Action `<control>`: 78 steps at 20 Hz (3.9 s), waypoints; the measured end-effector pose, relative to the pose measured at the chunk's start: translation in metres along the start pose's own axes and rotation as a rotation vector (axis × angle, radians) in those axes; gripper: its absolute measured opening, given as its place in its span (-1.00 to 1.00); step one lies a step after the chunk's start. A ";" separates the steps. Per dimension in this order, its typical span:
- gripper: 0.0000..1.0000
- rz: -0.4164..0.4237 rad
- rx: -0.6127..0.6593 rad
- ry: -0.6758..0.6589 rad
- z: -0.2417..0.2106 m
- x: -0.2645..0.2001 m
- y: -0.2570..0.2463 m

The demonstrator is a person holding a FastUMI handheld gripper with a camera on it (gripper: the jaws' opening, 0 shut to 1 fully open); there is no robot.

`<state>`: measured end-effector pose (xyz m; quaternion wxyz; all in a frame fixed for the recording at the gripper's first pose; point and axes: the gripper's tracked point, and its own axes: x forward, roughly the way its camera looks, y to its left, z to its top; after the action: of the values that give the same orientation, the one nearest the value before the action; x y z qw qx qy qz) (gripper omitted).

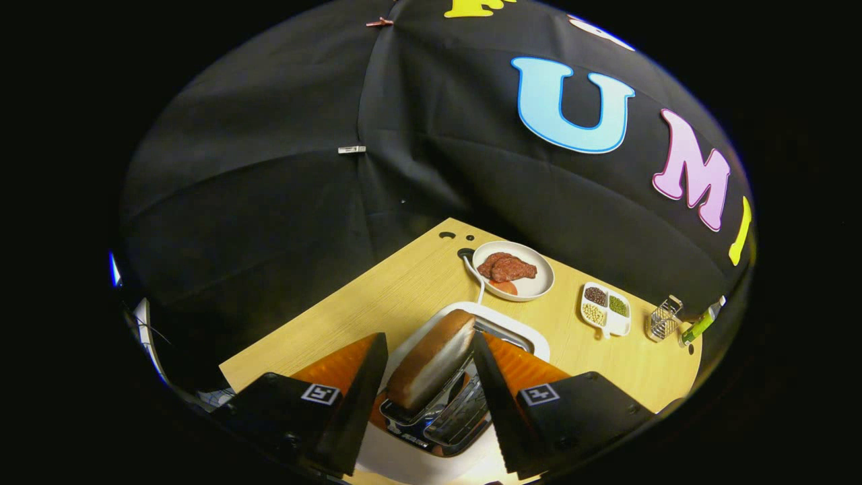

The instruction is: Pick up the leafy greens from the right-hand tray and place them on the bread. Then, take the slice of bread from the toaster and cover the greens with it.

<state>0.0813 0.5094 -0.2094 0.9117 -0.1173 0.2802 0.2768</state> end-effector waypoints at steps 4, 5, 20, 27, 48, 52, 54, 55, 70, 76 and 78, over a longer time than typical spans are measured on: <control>-0.06 -0.017 0.043 0.044 -0.004 0.003 -0.003; -0.21 -0.028 0.044 0.046 -0.003 0.001 -0.006; -0.71 0.097 0.199 -0.030 0.050 -0.054 -0.031; -0.72 0.055 0.273 -0.112 0.068 -0.098 -0.105; -0.71 -0.124 0.748 0.052 -0.155 -0.105 -0.267; -0.71 -0.147 0.798 0.084 -0.191 -0.094 -0.275; -0.71 -0.174 0.827 0.092 -0.205 -0.094 -0.284; -0.71 -0.188 0.839 0.096 -0.211 -0.095 -0.289; 0.98 -0.345 0.648 0.048 -0.212 -0.159 -0.322; 0.98 -0.397 0.483 -0.217 -0.097 -0.219 -0.344; 0.98 -0.408 0.413 -0.315 -0.059 -0.246 -0.346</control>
<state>0.0826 0.0958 -0.0957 0.9849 0.0605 0.1569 0.0403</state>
